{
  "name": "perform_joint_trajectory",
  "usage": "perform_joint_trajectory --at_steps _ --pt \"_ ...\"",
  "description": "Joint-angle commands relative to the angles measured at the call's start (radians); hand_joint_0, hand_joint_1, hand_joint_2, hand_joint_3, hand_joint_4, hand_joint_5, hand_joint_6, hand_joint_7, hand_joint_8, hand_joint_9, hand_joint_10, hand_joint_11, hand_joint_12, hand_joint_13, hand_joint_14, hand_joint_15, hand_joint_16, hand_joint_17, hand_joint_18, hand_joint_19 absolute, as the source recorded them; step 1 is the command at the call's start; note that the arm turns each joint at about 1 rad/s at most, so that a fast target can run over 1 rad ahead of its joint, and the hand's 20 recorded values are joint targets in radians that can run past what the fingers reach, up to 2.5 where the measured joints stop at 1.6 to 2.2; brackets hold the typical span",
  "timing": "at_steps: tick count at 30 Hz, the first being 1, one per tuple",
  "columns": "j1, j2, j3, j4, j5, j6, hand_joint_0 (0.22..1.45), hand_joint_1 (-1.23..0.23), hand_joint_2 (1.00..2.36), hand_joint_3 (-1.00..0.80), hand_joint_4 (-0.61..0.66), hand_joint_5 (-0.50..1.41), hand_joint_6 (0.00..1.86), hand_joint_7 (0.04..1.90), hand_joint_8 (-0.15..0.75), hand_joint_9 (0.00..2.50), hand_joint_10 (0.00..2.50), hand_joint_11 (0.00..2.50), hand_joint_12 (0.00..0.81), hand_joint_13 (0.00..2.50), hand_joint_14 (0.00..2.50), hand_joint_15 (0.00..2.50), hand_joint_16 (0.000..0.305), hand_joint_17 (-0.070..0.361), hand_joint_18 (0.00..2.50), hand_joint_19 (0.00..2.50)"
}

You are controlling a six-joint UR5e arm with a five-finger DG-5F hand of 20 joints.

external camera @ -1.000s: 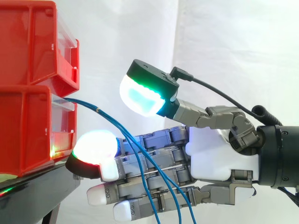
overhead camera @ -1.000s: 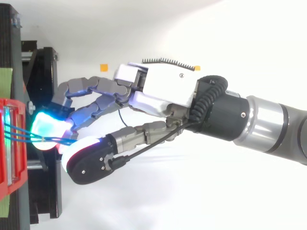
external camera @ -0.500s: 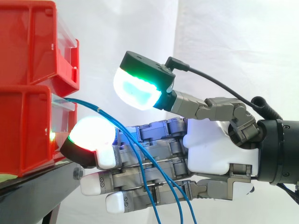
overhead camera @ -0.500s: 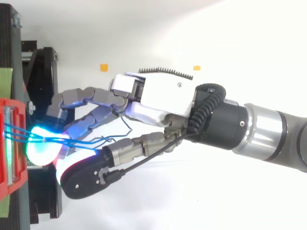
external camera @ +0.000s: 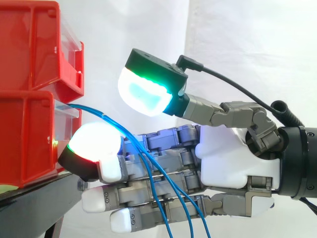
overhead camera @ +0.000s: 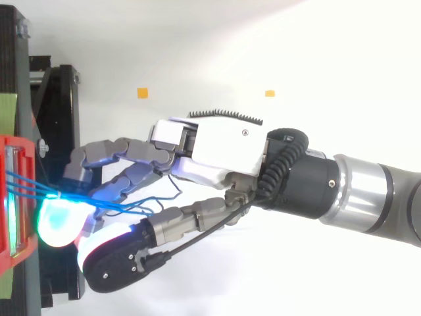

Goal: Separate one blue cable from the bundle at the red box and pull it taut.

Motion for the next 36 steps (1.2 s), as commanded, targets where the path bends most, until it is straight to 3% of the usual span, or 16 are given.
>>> perform_joint_trajectory --at_steps 1,11,27,36 --pt "-0.003 0.001 0.000 -0.009 -0.005 0.010 0.62 -0.66 1.01 -0.35 0.19 -0.14 0.50 1.18 0.294 0.83 0.02 0.76 0.367 0.73 0.02 0.43 0.043 0.096 0.50 0.57" --pt "-0.019 0.001 -0.001 -0.020 -0.013 0.018 0.61 -0.65 1.01 -0.36 0.19 -0.14 0.50 1.19 0.299 0.84 0.02 0.79 0.371 0.73 0.02 0.44 0.044 0.098 0.51 0.56" --pt "-0.026 0.001 0.000 -0.023 -0.023 0.017 0.63 -0.67 1.02 -0.27 0.15 -0.13 0.50 1.37 0.298 0.86 0.02 0.82 0.375 0.76 0.02 0.45 0.044 0.098 0.52 0.57" --pt "-0.032 0.001 0.000 -0.032 -0.034 0.017 0.63 -0.67 1.02 -0.25 0.14 -0.14 0.55 1.32 0.298 0.87 0.02 0.83 0.376 0.76 0.02 0.46 0.044 0.099 0.52 0.56"
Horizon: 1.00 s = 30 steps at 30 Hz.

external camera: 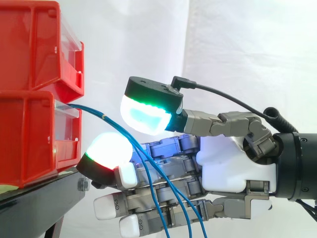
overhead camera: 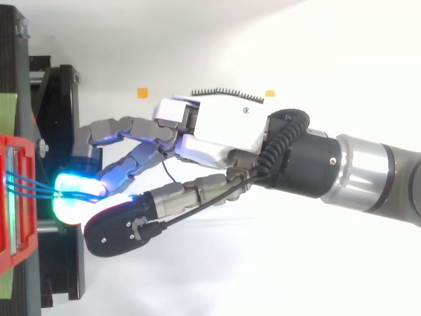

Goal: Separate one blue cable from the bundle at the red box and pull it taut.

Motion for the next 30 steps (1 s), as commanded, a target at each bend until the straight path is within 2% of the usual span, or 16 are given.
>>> perform_joint_trajectory --at_steps 1,10,17,25,30 --pt "-0.003 0.001 0.000 -0.001 -0.002 0.000 0.63 -0.67 1.02 -0.25 0.14 -0.15 0.55 1.32 0.298 0.87 0.02 0.84 0.377 0.76 0.02 0.46 0.044 0.098 0.52 0.56" --pt "-0.017 0.001 0.000 -0.010 -0.019 0.002 0.63 -0.66 1.02 -0.25 0.15 -0.16 0.61 1.24 0.298 0.87 0.02 0.86 0.379 0.77 0.02 0.47 0.044 0.099 0.53 0.57" --pt "-0.019 0.001 0.003 -0.010 -0.022 0.002 0.63 -0.65 1.02 -0.24 0.14 -0.17 0.65 1.18 0.299 0.88 0.02 0.88 0.381 0.77 0.02 0.47 0.044 0.099 0.53 0.57" --pt "-0.019 0.001 0.022 -0.022 -0.048 -0.003 0.63 -0.65 1.02 -0.24 0.14 -0.17 0.68 1.14 0.302 0.88 0.02 0.87 0.382 0.77 0.02 0.47 0.044 0.099 0.53 0.57" --pt "-0.019 0.001 0.022 -0.035 -0.050 0.002 0.63 -0.65 1.02 -0.22 0.14 -0.18 0.71 1.11 0.302 0.88 0.02 0.87 0.382 0.78 0.02 0.48 0.044 0.099 0.53 0.57"
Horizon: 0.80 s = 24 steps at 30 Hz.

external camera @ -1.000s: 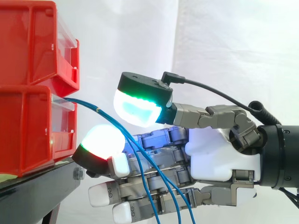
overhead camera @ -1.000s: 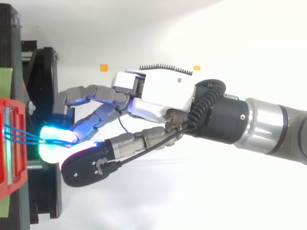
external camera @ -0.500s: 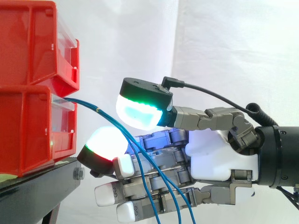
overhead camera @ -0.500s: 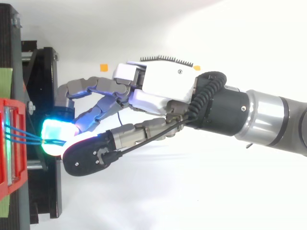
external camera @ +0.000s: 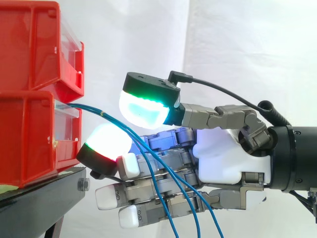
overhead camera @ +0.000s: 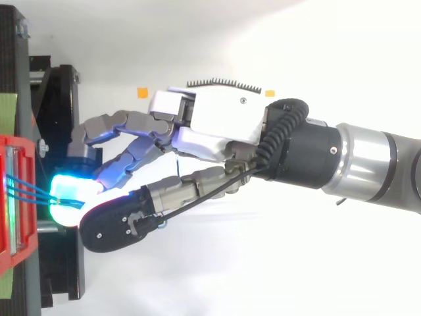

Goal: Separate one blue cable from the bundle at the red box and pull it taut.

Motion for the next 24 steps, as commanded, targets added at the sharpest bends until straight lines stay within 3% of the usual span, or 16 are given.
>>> perform_joint_trajectory --at_steps 1,11,17,24 --pt "0.000 0.001 -0.001 -0.014 -0.002 0.002 0.63 -0.65 1.02 -0.21 0.14 -0.18 0.72 1.10 0.302 0.88 0.02 0.87 0.381 0.78 0.02 0.48 0.044 0.099 0.53 0.56" --pt "0.000 0.014 -0.001 -0.056 -0.002 -0.004 0.63 -0.66 1.02 -0.17 0.16 -0.21 0.80 1.05 0.301 0.87 0.02 0.91 0.381 0.78 0.02 0.49 0.044 0.100 0.54 0.57" --pt "0.006 0.014 -0.001 -0.056 0.001 -0.004 0.58 -0.66 1.01 -0.39 0.16 -0.21 0.80 1.02 0.305 0.87 0.02 0.92 0.390 0.78 0.02 0.49 0.045 0.102 0.54 0.58" --pt "0.008 0.014 0.001 -0.056 0.001 -0.002 0.57 -0.68 1.00 -0.48 0.17 -0.20 0.80 1.03 0.311 0.88 0.02 0.92 0.391 0.79 0.02 0.50 0.046 0.103 0.54 0.58"
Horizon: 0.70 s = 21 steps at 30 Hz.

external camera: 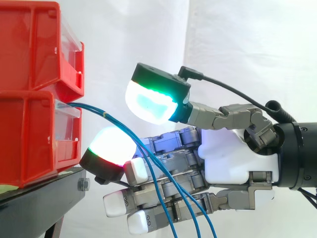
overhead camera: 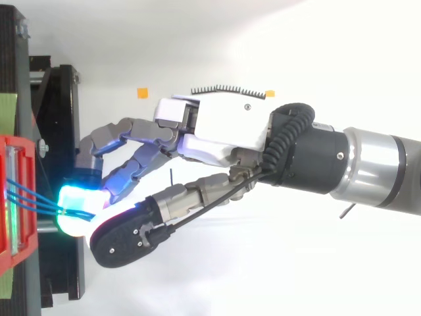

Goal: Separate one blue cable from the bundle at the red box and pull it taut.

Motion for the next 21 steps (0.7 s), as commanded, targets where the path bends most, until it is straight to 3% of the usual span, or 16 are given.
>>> perform_joint_trajectory --at_steps 1,10,15,21 --pt "0.000 0.000 0.000 0.000 0.000 0.001 0.59 -0.72 1.00 -0.47 0.17 -0.20 0.80 1.04 0.307 0.88 0.02 0.93 0.390 0.79 0.02 0.49 0.046 0.102 0.54 0.57" --pt "0.003 0.000 0.000 0.002 0.003 -0.002 0.64 -0.79 1.03 -0.03 0.10 -0.22 0.86 1.07 0.299 0.87 0.02 0.95 0.379 0.80 0.02 0.49 0.045 0.102 0.57 0.56" --pt "0.005 0.000 0.000 0.003 0.005 -0.004 0.61 -0.75 1.03 -0.09 0.12 -0.21 0.87 1.05 0.307 0.91 0.02 0.96 0.387 0.81 0.02 0.51 0.045 0.102 0.57 0.57" --pt "0.005 0.000 0.002 0.003 0.005 -0.004 0.58 -0.66 1.02 -0.16 0.13 -0.18 0.85 1.16 0.321 0.95 0.02 0.96 0.399 0.82 0.02 0.52 0.046 0.103 0.57 0.60"
